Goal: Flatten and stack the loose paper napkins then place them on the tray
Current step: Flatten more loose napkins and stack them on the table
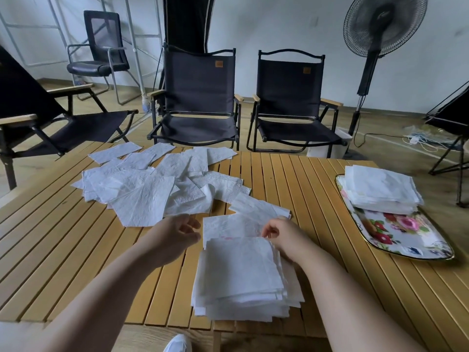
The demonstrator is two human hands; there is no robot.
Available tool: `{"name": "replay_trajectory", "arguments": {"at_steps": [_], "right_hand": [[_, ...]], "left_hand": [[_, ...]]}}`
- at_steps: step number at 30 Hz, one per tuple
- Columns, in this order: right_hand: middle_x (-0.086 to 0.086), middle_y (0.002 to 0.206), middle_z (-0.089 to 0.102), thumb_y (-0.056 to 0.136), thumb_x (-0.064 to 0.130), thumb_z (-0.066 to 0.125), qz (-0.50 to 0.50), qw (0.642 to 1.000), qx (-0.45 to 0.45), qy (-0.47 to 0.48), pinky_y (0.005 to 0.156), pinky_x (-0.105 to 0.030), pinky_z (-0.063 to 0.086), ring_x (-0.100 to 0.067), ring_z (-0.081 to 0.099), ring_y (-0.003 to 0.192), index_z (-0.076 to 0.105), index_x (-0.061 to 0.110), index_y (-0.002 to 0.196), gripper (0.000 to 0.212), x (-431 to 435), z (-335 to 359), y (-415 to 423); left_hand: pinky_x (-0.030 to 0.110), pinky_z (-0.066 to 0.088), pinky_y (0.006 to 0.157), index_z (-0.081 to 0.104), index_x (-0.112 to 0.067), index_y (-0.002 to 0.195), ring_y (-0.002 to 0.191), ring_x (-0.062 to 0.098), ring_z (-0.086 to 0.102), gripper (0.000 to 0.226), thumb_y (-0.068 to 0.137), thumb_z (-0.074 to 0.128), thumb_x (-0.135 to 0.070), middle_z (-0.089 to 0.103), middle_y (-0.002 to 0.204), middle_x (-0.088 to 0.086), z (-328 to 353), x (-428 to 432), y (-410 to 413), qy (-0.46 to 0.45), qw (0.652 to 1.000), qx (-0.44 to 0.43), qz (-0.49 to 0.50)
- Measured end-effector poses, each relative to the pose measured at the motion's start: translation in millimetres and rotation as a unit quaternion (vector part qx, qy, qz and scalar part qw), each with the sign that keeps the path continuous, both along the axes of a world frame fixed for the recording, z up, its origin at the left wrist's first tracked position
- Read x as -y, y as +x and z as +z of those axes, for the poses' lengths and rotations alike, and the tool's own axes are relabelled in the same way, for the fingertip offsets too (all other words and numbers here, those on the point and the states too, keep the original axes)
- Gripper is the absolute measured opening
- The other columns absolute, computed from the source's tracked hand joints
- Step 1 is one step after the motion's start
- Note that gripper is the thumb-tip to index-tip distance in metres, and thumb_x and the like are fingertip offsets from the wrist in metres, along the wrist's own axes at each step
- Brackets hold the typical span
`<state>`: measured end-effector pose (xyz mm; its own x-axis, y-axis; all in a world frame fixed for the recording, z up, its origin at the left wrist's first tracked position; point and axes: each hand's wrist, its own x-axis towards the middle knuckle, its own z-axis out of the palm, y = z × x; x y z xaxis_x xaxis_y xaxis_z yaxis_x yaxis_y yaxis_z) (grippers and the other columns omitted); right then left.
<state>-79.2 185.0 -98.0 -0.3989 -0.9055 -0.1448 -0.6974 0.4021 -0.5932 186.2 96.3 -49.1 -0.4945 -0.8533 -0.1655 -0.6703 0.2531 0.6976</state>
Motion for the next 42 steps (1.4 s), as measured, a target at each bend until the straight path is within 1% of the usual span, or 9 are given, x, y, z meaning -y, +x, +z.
{"name": "replay_trajectory", "arguments": {"at_steps": [6,12,17,24,27,30,32,37,42], "right_hand": [[0.001,0.115,0.056,0.091,0.023,0.068,0.016,0.996,-0.073,0.050,0.073,-0.027,0.048,-0.017,0.058,0.089,0.061,0.030,0.075,0.019,8.5,1.7,5.8],[0.009,0.093,0.061,0.102,0.030,0.054,-0.032,0.995,0.031,-0.094,0.064,-0.028,0.044,-0.015,0.060,0.083,0.055,0.028,0.089,0.013,-4.9,18.4,9.6],[0.009,0.098,0.070,0.100,0.021,0.059,-0.019,0.973,0.020,-0.227,0.069,-0.023,0.056,-0.007,0.066,0.088,0.056,0.025,0.099,0.006,-8.5,61.9,24.6],[0.026,0.086,0.061,0.091,0.017,0.071,0.039,0.939,-0.013,-0.341,0.065,-0.007,0.046,0.005,0.057,0.084,0.073,0.025,0.101,0.013,-25.5,92.5,52.7],[0.025,0.083,0.060,0.090,0.016,0.074,0.048,0.907,-0.029,-0.417,0.065,-0.006,0.044,0.004,0.056,0.080,0.075,0.019,0.097,0.008,-34.9,106.6,59.2],[0.022,0.080,0.065,0.091,0.016,0.073,0.045,0.895,0.001,-0.445,0.060,-0.011,0.045,-0.004,0.058,0.076,0.071,0.027,0.094,0.011,-45.1,116.1,60.1],[0.018,0.078,0.068,0.090,0.030,0.070,0.036,0.899,0.048,-0.434,0.059,-0.012,0.047,-0.004,0.062,0.078,0.068,0.029,0.092,0.002,-52.0,118.3,57.2],[0.003,0.081,0.074,0.093,0.025,0.069,0.005,0.938,0.189,-0.292,0.056,-0.017,0.050,-0.011,0.068,0.070,0.069,0.022,0.087,0.006,-66.3,111.1,40.9],[-0.006,0.083,0.073,0.092,0.023,0.070,-0.094,0.934,0.331,-0.097,0.051,-0.024,0.047,-0.018,0.067,0.071,0.068,0.014,0.085,0.012,-75.6,100.5,29.1]], "left_hand": [[0.020,0.047,0.071,0.065,-0.031,0.110,0.088,0.012,0.063,0.019,0.093,0.067,-0.023,0.064,0.104,-0.012,-9.6,-1.2,-4.7,-0.017,0.999,0.019,-0.027],[0.020,0.045,0.070,0.066,-0.027,0.115,0.097,0.009,0.064,0.020,0.096,0.063,-0.022,0.067,0.108,-0.007,3.2,-3.6,-0.4,-0.037,0.994,-0.100,0.025],[0.032,0.049,0.088,0.047,-0.038,0.135,0.113,0.008,0.055,0.058,0.084,0.075,-0.038,0.054,0.126,-0.013,10.7,-11.8,2.6,-0.072,0.992,-0.100,-0.020],[0.030,0.045,0.102,0.029,-0.045,0.149,0.127,0.001,0.042,0.094,0.067,0.071,-0.066,0.040,0.143,-0.020,17.5,-34.6,-12.3,-0.101,0.987,-0.098,-0.076],[0.031,0.049,0.099,0.044,-0.042,0.142,0.122,-0.002,0.048,0.077,0.072,0.071,-0.062,0.048,0.137,-0.025,23.1,-41.3,-16.3,-0.111,0.983,-0.126,-0.069],[0.016,0.051,0.082,0.068,-0.040,0.107,0.097,-0.007,0.063,0.020,0.087,0.071,-0.038,0.069,0.107,-0.024,32.2,-43.9,-18.0,-0.123,0.972,-0.201,-0.023],[0.008,0.046,0.066,0.072,-0.033,0.090,0.077,-0.006,0.066,0.009,0.093,0.067,-0.026,0.072,0.088,-0.020,40.8,-46.0,-15.3,-0.100,0.956,-0.275,0.007],[0.021,0.041,0.058,0.067,-0.014,0.087,0.066,0.010,0.056,0.017,0.093,0.066,-0.030,0.066,0.075,-0.004,49.6,-49.6,-5.7,0.067,0.924,-0.375,-0.001],[0.024,0.055,0.069,0.065,-0.026,0.109,0.088,0.018,0.072,0.042,0.073,0.087,-0.030,0.074,0.104,0.003,44.1,-49.6,-5.3,0.201,0.941,-0.248,-0.109]]}}
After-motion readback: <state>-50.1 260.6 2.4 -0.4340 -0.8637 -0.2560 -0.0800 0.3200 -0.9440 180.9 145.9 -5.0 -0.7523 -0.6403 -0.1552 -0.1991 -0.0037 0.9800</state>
